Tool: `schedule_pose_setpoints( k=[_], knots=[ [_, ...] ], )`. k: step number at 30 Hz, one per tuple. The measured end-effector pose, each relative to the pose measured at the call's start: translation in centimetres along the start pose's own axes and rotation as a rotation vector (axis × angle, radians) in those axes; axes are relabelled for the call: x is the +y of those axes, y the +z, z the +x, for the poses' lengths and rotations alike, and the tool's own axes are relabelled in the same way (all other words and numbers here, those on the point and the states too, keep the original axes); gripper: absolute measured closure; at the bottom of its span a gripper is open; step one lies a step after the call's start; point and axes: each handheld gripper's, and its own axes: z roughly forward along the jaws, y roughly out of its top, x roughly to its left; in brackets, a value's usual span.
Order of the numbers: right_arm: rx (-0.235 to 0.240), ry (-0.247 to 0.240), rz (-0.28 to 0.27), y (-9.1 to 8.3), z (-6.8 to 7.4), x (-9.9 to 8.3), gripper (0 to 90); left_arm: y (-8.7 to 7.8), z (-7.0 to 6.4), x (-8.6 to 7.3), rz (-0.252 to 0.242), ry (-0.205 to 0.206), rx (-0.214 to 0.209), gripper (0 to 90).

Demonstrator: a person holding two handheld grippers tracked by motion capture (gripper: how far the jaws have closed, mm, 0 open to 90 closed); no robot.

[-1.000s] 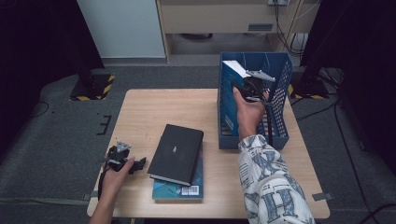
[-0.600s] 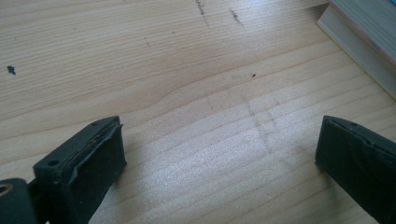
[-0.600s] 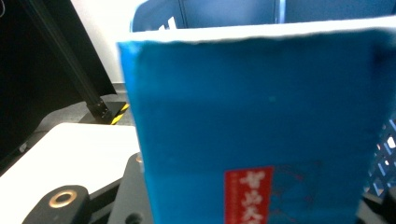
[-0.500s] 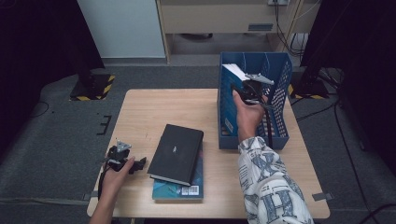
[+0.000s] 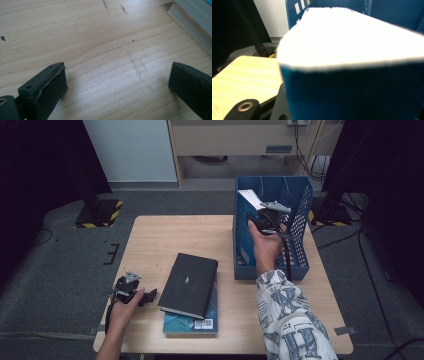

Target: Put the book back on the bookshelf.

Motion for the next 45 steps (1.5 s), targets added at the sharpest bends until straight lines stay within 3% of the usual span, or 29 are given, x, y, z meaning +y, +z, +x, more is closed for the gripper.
schedule_pose_setpoints(
  k=[24, 30, 35, 45],
  knots=[
    [0.002, -0.048, 0.027, -2.7, 0.2, -2.8, 58.4, 0.0, -0.1, 0.0, 0.0, 0.002, -0.001, 0.8],
    [0.004, -0.077, 0.028, -2.9, 0.6, -2.9, 56.9, 0.0, -0.1, 0.0, 0.0, 0.003, -0.002, 0.8],
    [0.03, -0.037, 0.03, -3.2, 0.8, -3.0, 49.9, 0.0, -0.1, 0.0, 0.0, 0.003, -0.002, 0.8],
    [0.032, -0.061, 0.017, -4.1, 1.0, -1.9, 46.8, -0.1, -0.1, 0.0, 0.001, 0.003, -0.002, 0.8]
  ],
)
